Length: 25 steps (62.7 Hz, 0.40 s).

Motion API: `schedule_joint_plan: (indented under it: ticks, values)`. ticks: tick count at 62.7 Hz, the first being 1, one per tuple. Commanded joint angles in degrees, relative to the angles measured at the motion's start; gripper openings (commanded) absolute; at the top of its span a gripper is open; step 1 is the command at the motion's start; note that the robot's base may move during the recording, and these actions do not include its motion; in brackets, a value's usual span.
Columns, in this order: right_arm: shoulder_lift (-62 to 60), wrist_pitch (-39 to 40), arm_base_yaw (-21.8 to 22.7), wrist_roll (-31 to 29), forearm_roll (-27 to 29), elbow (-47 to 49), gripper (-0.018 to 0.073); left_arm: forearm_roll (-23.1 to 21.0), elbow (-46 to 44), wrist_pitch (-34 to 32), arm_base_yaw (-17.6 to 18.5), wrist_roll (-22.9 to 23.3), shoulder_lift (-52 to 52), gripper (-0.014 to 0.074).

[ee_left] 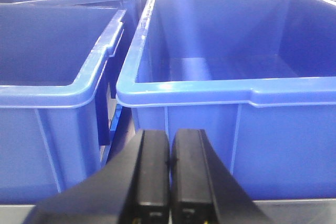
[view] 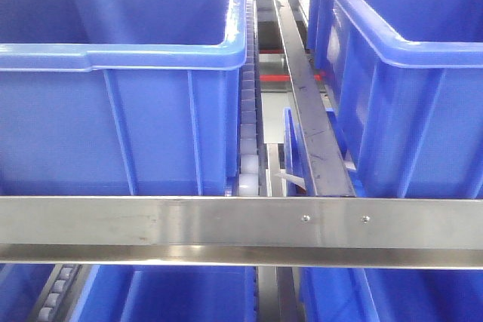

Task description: Pick and sort blue part to right shelf

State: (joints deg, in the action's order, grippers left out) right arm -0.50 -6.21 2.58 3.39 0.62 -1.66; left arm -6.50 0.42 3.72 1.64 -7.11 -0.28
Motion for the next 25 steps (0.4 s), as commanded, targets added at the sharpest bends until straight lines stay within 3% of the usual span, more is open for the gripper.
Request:
schedule_joint_plan:
  ticks: [1,25]
  values:
    - [-1.3,4.6,0.4,-0.3,0.1,1.1,0.0032,-0.5,1.3,-5.1,-0.1,0.4,-1.2,0.0125]
    - [-1.3,4.6,0.4,-0.3,0.1,1.1,0.0032,-0.5,1.3,-5.1,-0.1,0.4,-1.2,0.0125]
